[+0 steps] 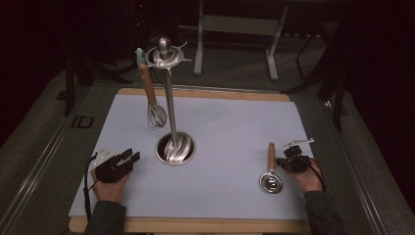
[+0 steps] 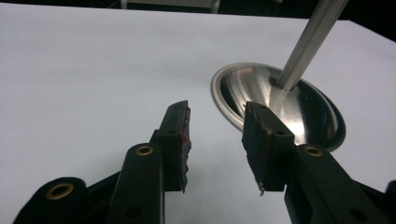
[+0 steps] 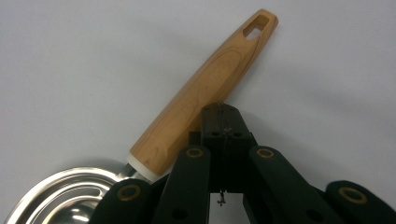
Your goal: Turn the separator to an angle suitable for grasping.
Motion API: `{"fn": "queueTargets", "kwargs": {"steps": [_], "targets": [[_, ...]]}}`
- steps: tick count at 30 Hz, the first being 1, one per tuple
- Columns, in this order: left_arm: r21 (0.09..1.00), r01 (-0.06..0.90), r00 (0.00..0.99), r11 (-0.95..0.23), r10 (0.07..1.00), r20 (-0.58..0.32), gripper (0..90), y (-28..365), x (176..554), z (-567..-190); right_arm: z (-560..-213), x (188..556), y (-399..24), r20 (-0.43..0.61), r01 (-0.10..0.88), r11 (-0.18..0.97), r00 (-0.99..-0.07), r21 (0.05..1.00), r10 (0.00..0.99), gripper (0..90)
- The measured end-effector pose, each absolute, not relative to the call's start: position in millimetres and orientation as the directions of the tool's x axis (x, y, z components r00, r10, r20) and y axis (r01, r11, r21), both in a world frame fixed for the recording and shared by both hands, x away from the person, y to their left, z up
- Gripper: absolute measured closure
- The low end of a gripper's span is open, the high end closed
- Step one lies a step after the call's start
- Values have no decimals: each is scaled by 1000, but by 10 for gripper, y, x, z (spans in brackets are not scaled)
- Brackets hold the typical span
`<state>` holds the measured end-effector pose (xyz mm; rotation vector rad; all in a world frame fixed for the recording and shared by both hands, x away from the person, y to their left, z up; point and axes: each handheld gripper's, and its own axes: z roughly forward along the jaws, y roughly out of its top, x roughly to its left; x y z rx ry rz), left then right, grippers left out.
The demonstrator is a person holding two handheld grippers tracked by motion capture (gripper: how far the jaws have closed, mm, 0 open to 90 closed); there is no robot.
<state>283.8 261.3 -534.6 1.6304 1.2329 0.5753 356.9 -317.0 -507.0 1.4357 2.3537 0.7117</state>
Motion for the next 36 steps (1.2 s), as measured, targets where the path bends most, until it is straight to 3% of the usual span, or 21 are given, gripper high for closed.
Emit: {"fn": "queueTargets", "kwargs": {"steps": [36], "targets": [[848,524,358,-79,924,-136,659,2578,2868,-5375,-5070,3674,-2781,15,719,474,-558,508,830,850]]}}
